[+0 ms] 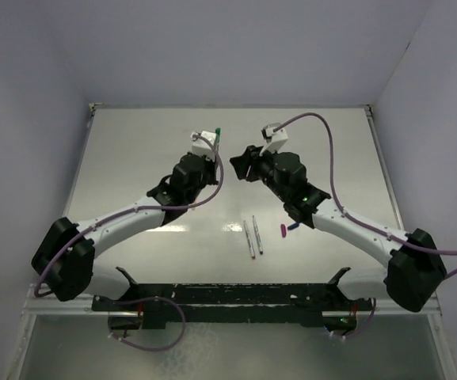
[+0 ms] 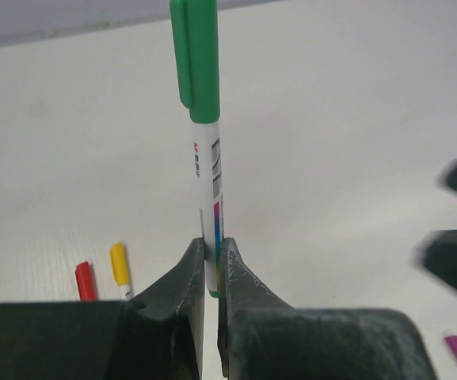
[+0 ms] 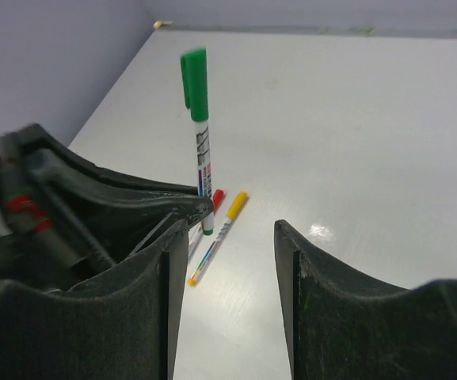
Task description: Insert the pens into the pen caps
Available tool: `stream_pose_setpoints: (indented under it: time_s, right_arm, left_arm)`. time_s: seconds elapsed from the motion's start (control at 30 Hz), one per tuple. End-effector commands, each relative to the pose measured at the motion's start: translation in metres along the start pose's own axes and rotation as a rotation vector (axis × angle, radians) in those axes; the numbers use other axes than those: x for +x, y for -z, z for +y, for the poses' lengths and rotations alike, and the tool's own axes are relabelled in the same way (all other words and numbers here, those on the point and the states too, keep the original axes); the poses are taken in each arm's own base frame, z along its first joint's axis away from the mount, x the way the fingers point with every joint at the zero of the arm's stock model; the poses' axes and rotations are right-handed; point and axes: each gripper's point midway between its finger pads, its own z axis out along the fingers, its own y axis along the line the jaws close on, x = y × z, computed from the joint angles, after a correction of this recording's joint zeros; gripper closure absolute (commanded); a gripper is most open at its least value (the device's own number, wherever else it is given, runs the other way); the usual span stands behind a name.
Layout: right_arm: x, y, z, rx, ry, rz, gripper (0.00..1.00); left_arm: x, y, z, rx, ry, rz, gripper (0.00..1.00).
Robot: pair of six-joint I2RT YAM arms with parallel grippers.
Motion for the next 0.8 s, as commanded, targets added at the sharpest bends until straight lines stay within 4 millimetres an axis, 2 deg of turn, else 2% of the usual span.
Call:
stream_pose_setpoints:
  time_s: [0.0,0.03,0.13,0.3,0.5,0.77]
  right_arm:
    - [-0.043,0.028,-0.033,0.203,0.041,-0.112,0.51]
    - [-0.043,0.035,-0.039,0.236,0.042,-0.112,0.51]
    - [-0.041,0.053,-0.054,0.304,0.041,-0.117,0.51]
    - [-0.036,0.069,-0.062,0.334,0.028,-0.118,0.51]
    - [-0.022,0.066,-0.064,0.339,0.036,-0.06,0.51]
    - [0.008,0.055,-0.07,0.351,0.042,0.036,0.5]
  left_arm:
    - [0.028,-0.023,0.022,-0.058,0.109,0.174,1.0]
    - [0.034,-0.029,0.024,-0.058,0.127,0.213,1.0]
    - [0.068,-0.042,0.032,-0.081,0.116,0.349,1.0]
    - [0.101,-0.05,0.027,-0.068,0.104,0.478,1.0]
    - [0.137,-0.041,0.024,-0.081,0.174,0.583,1.0]
    - [0.15,-0.021,0.028,-0.136,0.236,0.657,0.97]
